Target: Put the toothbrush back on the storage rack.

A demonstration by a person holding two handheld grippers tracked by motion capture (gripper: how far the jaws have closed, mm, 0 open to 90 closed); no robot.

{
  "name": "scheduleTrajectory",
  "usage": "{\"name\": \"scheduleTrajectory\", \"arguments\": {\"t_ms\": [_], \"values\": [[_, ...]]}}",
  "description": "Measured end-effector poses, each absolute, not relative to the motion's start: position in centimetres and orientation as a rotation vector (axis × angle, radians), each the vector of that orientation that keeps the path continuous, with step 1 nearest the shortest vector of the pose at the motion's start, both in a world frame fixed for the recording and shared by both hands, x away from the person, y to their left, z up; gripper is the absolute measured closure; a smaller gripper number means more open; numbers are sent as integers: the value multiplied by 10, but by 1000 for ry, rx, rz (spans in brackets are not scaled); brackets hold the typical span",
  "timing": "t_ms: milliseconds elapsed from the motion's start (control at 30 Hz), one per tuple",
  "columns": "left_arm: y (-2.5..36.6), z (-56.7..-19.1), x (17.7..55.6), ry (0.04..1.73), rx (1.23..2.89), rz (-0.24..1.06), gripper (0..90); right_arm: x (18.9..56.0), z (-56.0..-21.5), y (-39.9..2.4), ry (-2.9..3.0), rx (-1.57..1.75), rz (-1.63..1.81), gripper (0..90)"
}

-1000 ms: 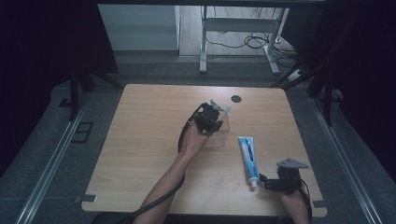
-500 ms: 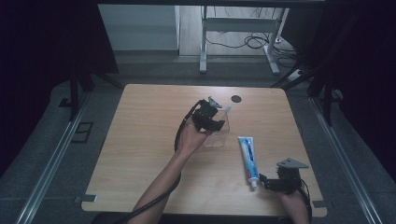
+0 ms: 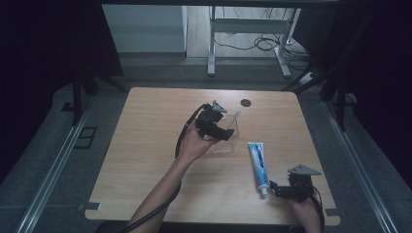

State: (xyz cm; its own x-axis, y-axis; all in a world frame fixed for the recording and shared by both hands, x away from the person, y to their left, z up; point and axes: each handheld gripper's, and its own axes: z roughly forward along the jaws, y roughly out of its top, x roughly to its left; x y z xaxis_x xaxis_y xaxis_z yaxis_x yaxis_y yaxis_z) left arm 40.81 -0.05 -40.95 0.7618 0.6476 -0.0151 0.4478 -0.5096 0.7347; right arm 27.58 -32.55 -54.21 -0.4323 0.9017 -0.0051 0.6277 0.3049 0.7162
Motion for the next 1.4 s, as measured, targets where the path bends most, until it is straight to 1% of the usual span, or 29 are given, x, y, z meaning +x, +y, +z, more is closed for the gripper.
{"name": "scheduleTrajectory", "arguments": {"t_ms": [100,367,667,1100,1400], "values": [[3,-408,405,809,2200,338,155,276,-542,-325,2170,1363,912,59],[16,-403,396,810,2193,335,136,276,-542,-325,2170,1363,911,59],[34,-403,387,817,2174,331,92,276,-542,-325,2171,1363,911,59],[60,-422,372,841,2168,390,7,276,-542,-325,2171,1363,911,59],[75,-436,360,844,2159,414,0,276,-542,-325,2170,1364,911,59]]}}
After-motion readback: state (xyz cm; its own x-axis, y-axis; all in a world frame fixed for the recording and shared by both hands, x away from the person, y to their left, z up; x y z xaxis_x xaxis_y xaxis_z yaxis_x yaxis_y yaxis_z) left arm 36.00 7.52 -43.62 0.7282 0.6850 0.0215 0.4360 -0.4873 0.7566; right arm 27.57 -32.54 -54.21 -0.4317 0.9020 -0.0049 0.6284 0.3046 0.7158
